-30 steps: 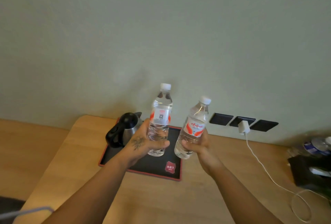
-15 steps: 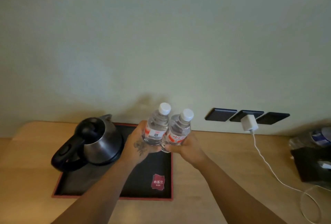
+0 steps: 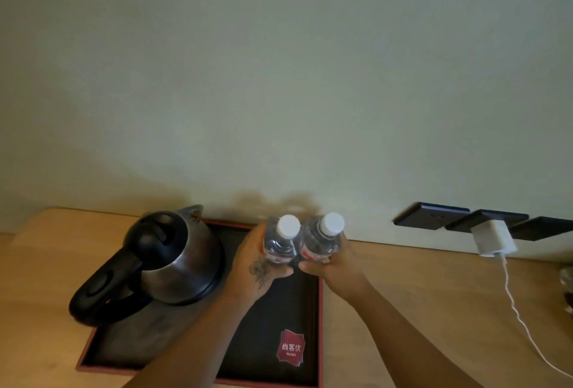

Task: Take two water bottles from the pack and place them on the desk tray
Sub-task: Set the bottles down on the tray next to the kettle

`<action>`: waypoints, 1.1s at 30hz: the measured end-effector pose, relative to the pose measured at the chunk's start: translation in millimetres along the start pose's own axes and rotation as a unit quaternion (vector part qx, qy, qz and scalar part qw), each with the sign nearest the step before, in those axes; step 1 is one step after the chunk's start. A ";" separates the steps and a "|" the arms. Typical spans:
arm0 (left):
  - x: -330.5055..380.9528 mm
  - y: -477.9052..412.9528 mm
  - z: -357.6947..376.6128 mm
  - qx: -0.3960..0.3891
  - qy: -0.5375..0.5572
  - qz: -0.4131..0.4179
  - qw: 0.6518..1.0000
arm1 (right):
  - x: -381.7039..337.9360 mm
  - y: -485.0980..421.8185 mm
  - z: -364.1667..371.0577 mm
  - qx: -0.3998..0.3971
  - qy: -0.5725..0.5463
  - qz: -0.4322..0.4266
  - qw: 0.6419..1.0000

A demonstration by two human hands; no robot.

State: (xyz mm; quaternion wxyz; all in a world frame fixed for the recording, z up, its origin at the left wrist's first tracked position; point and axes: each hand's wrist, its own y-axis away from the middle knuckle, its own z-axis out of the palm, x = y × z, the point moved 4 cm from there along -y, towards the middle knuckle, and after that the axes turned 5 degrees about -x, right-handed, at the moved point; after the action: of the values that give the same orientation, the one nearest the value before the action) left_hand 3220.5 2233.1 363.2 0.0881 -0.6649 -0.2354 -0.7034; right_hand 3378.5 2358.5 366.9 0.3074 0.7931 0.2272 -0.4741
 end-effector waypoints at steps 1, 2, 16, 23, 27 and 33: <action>0.6 -2.1 0.2 0.011 -0.012 0.008 1.000 | 0.7 -1.6 0.9 0.002 0.002 0.003 1.000; 1.2 -3.7 -1.1 0.029 -0.028 0.023 0.999 | 1.5 -2.2 1.6 0.006 0.008 0.004 1.000; 3.0 4.7 -11.9 0.013 -0.269 0.012 0.963 | -20.0 31.5 -18.4 0.052 0.116 0.031 0.991; 119.4 54.6 -20.5 0.006 -0.386 0.263 0.884 | -117.6 79.8 -59.1 0.099 0.323 -0.086 0.937; 170.8 35.5 -9.2 -0.149 -0.547 0.266 0.779 | -157.9 78.0 -48.4 0.062 0.429 -0.128 0.892; 196.5 28.2 -3.8 -0.199 -0.628 0.198 0.726 | -174.2 68.5 -49.1 0.047 0.433 -0.043 0.899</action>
State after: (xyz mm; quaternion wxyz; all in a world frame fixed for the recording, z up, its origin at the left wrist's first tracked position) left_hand 3209.6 2243.9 561.2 -0.0769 -0.9885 0.0448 -0.1226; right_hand 3375.4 2332.6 558.6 0.1205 0.9231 0.3492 -0.1066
